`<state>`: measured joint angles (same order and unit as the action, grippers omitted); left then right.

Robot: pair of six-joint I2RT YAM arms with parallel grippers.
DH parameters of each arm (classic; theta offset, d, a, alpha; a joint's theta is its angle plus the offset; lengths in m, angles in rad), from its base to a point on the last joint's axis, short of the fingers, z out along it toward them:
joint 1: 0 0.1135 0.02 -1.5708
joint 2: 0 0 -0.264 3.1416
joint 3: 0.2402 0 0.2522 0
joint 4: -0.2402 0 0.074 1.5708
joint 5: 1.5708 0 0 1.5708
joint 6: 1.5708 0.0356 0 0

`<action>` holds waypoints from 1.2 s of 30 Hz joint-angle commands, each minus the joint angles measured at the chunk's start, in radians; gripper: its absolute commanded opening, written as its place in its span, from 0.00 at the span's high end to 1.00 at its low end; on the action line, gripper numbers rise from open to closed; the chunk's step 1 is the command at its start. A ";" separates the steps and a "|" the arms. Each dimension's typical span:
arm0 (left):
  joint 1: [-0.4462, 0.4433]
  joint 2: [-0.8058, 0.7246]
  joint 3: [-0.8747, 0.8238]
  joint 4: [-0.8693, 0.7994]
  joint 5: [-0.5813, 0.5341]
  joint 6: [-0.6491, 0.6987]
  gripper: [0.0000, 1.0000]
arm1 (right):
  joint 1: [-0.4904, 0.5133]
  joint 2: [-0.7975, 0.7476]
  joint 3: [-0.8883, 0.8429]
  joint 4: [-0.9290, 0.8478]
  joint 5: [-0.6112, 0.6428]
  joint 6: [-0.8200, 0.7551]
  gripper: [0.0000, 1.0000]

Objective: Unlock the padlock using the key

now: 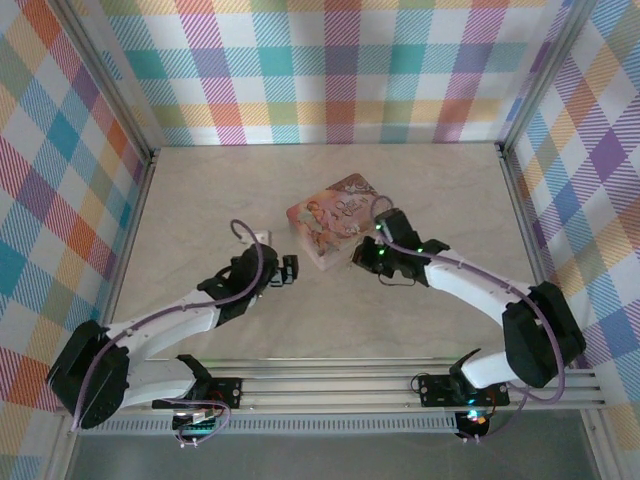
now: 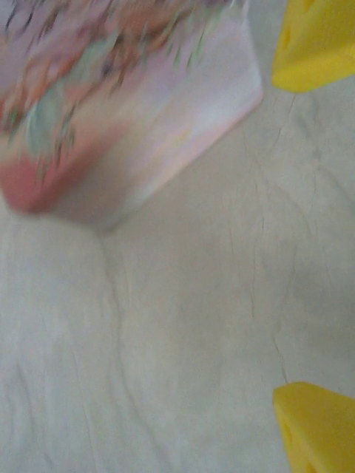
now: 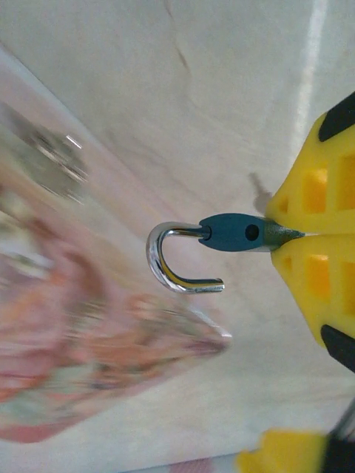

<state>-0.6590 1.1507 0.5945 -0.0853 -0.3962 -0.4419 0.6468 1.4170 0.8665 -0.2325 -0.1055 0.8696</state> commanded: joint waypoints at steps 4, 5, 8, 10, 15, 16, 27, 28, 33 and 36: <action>0.149 -0.171 -0.048 -0.163 0.082 -0.184 0.00 | 0.171 0.107 0.046 -0.006 -0.041 -0.073 1.00; 0.171 -0.194 -0.062 -0.164 0.103 -0.196 0.00 | 0.195 0.130 0.046 0.006 -0.052 -0.067 1.00; 0.214 -0.238 -0.092 -0.176 0.143 -0.208 0.00 | 0.252 0.201 0.051 0.044 -0.090 -0.050 1.00; 0.230 -0.247 -0.100 -0.183 0.156 -0.209 0.00 | 0.282 0.247 0.065 0.048 -0.110 -0.047 1.00; 0.246 -0.245 -0.121 -0.220 0.183 -0.220 0.00 | 0.318 0.324 0.103 0.018 -0.128 -0.057 1.00; 0.247 -0.245 -0.127 -0.216 0.190 -0.227 0.00 | 0.320 0.333 0.112 0.007 -0.126 -0.064 1.00; 0.267 -0.234 -0.127 -0.212 0.201 -0.216 0.00 | 0.333 0.300 0.114 -0.052 -0.057 -0.060 0.72; 0.270 -0.231 -0.124 -0.213 0.202 -0.214 0.00 | 0.334 0.291 0.111 -0.056 -0.048 -0.058 0.69; 0.285 -0.217 -0.103 -0.231 0.204 -0.183 0.00 | 0.334 0.217 0.109 -0.095 0.024 -0.062 0.57; 0.310 -0.225 -0.085 -0.248 0.207 -0.172 0.00 | 0.333 0.147 0.120 -0.156 0.109 -0.102 0.48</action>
<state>-0.3763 0.9302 0.4706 -0.2951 -0.1963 -0.6422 0.9749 1.6348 0.9653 -0.3164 -0.0879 0.8101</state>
